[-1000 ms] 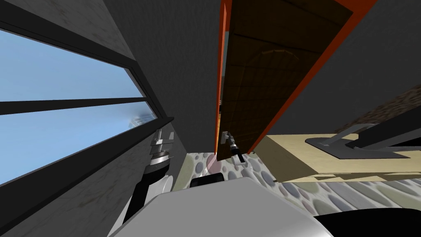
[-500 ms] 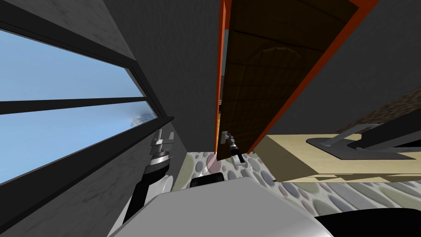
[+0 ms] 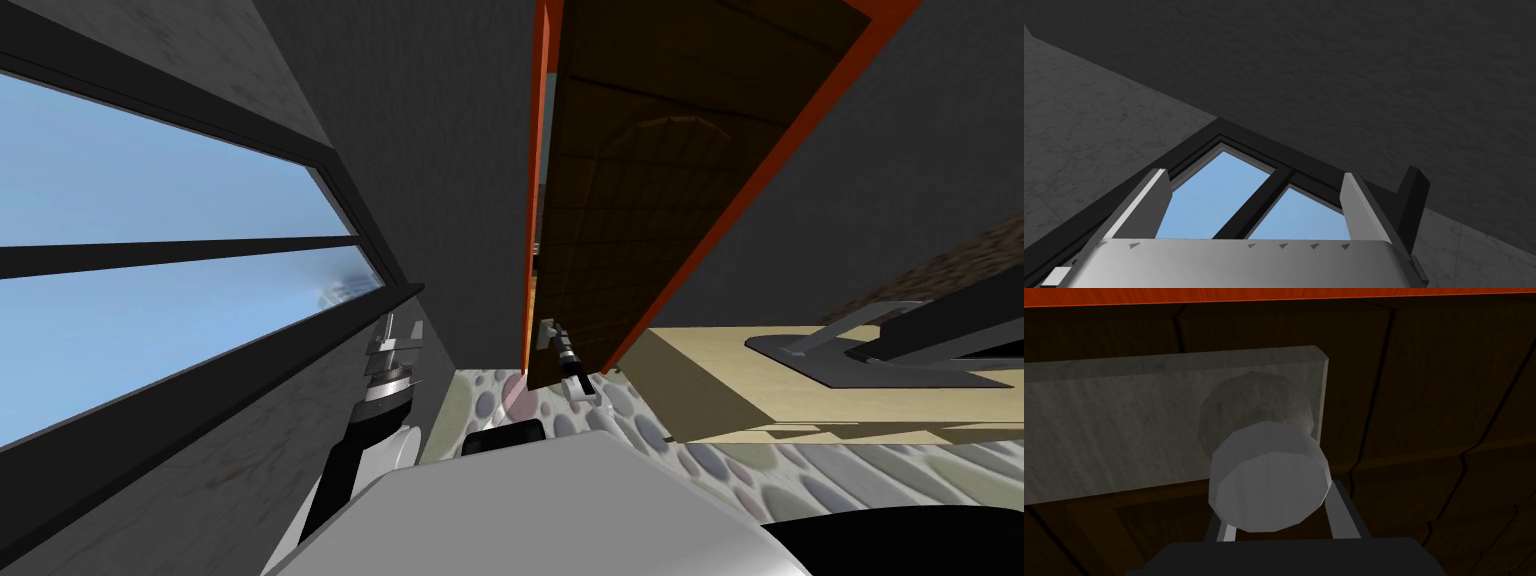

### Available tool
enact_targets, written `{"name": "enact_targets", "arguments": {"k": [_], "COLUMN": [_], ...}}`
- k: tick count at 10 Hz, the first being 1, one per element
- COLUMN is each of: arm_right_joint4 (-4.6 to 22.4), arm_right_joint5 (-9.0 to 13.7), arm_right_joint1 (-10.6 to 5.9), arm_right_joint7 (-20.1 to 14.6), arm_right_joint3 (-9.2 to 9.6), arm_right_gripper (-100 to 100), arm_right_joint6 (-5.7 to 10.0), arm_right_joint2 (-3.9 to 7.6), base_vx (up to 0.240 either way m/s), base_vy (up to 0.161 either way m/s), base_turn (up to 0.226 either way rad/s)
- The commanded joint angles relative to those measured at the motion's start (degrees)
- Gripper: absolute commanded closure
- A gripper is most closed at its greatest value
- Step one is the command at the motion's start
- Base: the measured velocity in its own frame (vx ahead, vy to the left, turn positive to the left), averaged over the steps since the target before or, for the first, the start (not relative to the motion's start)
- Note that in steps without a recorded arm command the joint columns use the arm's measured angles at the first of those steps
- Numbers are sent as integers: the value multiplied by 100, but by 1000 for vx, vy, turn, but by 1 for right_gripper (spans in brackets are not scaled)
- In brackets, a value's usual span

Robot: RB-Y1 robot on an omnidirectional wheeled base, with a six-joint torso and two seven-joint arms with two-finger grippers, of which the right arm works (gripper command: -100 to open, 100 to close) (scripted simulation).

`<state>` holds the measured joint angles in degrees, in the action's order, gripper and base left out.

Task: Pull the door open

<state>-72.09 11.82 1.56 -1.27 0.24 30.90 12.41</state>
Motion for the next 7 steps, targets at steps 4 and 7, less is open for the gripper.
{"name": "enact_targets", "arguments": {"k": [4, 7], "arm_right_joint4": [0, -1], "arm_right_joint5": [329, 614], "arm_right_joint1": [-10, -19], "arm_right_joint7": [-504, -938], "arm_right_joint3": [97, 180], "arm_right_gripper": [100, 100], "arm_right_joint6": [-59, -109], "arm_right_joint2": [85, 158], "base_vx": [-61, -79], "base_vy": [-37, -38], "base_turn": [63, 93]}}
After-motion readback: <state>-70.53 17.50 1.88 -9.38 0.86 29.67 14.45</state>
